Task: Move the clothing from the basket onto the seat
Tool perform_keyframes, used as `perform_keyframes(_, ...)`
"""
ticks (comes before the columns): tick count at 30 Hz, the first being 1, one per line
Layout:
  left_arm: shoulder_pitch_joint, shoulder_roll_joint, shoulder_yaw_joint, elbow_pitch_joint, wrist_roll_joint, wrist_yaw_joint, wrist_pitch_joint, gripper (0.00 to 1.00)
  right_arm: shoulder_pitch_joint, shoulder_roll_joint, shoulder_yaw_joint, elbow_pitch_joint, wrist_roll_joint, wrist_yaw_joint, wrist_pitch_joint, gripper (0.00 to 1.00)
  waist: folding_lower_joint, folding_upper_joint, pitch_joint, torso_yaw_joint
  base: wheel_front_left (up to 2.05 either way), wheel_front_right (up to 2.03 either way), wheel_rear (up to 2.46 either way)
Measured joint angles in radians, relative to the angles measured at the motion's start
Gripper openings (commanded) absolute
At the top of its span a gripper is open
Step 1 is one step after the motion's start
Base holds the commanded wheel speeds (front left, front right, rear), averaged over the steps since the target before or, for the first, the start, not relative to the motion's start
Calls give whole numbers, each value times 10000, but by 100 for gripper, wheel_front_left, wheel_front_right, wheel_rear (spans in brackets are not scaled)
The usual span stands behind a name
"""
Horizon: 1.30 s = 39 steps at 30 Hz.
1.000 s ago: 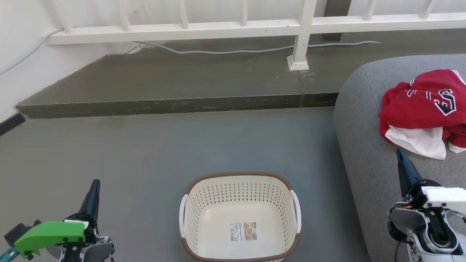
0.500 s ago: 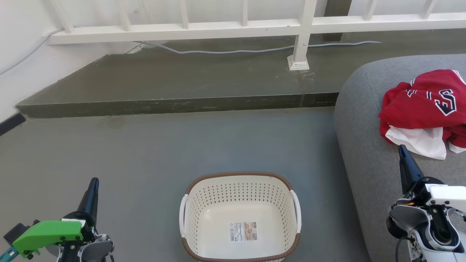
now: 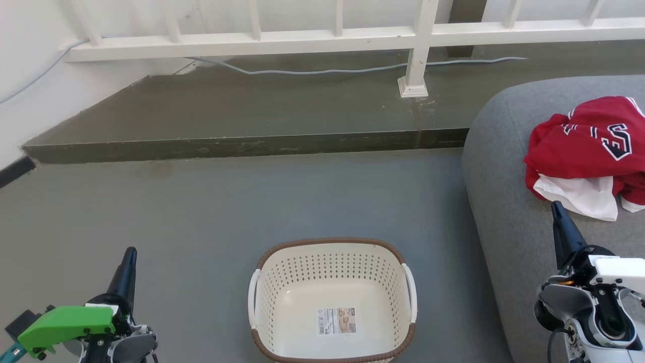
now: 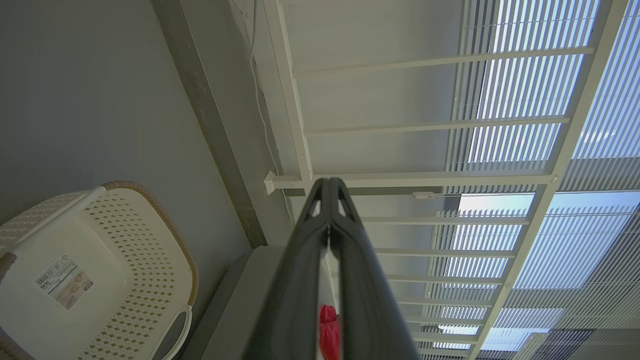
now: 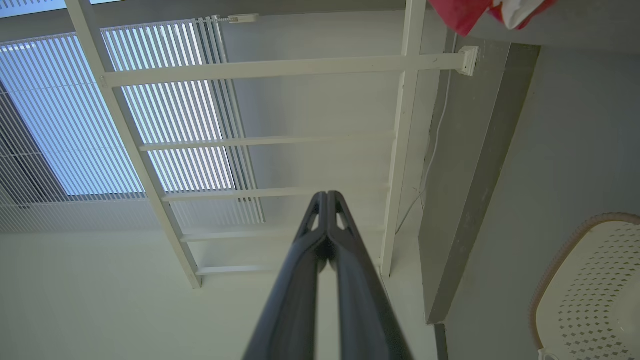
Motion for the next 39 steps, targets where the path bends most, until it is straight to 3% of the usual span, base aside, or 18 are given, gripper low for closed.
perform_keyframes(39, -102, -12, 13, 46, 0, -12, 2, 0, -2, 6, -19, 54, 0, 0, 13, 0, 0, 0, -2, 0, 0, 0, 0)
